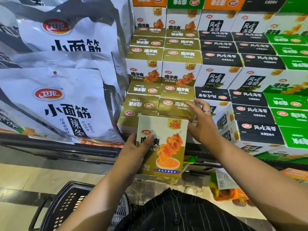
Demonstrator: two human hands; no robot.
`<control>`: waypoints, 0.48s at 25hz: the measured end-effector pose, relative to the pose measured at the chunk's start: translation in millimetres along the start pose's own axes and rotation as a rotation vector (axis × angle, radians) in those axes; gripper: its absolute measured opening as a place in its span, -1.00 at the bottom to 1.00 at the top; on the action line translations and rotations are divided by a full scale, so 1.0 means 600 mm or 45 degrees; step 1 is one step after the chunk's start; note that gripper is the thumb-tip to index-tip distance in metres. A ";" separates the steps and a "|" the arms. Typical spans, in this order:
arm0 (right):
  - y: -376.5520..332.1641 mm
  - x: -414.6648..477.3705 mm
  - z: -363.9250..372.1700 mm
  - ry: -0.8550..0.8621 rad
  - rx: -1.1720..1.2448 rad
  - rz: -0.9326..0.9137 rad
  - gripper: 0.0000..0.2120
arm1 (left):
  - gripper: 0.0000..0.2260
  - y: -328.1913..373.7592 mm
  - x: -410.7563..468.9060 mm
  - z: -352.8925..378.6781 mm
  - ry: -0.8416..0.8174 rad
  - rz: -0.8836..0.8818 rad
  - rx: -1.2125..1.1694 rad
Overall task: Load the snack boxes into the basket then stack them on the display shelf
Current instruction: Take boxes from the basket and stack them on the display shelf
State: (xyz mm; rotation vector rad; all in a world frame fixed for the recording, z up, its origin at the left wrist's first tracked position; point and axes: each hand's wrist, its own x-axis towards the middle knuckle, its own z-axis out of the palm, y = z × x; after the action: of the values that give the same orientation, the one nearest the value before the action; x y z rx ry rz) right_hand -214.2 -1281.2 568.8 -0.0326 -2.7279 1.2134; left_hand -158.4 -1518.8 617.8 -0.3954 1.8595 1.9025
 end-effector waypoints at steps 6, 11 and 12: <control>-0.054 -0.078 -0.063 -0.053 0.946 0.526 -0.75 | -0.37 -0.007 -0.006 0.028 -0.064 0.006 0.084; -0.076 -0.143 -0.090 -0.468 0.692 0.464 -0.23 | -0.38 -0.013 -0.003 0.057 -0.087 -0.001 0.282; -0.074 -0.145 -0.092 -0.438 0.666 0.463 -0.18 | -0.38 -0.012 -0.003 0.063 -0.101 0.001 0.292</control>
State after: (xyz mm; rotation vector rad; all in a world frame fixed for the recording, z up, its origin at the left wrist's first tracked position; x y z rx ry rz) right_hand -118.3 -1277.4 626.4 -0.2933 -2.6437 2.1846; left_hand -149.5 -1481.7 614.1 -0.2403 1.9957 1.6561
